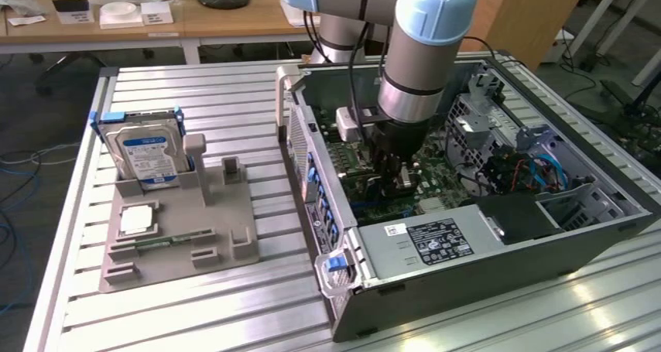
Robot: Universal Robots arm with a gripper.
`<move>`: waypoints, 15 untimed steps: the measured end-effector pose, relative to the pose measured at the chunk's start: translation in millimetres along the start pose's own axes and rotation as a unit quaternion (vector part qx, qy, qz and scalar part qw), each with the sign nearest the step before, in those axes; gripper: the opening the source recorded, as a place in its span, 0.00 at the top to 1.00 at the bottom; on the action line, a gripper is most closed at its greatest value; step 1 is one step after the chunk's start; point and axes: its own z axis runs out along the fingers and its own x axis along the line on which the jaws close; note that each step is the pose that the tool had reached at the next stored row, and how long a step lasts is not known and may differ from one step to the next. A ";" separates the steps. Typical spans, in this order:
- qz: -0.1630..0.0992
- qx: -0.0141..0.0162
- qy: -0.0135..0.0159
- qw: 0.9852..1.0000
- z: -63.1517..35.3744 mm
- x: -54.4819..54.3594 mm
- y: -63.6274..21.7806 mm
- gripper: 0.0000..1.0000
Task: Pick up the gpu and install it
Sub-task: 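Insert the gpu into the slot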
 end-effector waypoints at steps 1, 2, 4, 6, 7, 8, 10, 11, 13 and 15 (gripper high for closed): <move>0.000 0.000 0.000 1.000 0.1 0.0 0.0 0.72; 0.000 0.000 0.000 1.000 -0.1 -0.1 0.0 0.72; 0.000 0.000 -0.001 1.000 -2.2 -0.2 -0.1 0.72; 0.000 0.000 0.000 1.000 -2.8 -0.1 -0.1 0.72; 0.000 0.000 0.000 1.000 -2.9 -0.1 -0.1 0.72; 0.000 0.000 0.000 1.000 -2.9 -0.1 -0.1 0.72; 0.000 0.000 0.000 1.000 -2.8 -0.1 -0.2 0.72; 0.000 0.000 0.000 1.000 -2.8 0.0 -0.6 0.72; 0.000 0.000 0.000 1.000 -2.6 -0.1 -1.0 0.72; 0.000 0.000 0.000 1.000 -2.5 -0.2 -1.0 0.72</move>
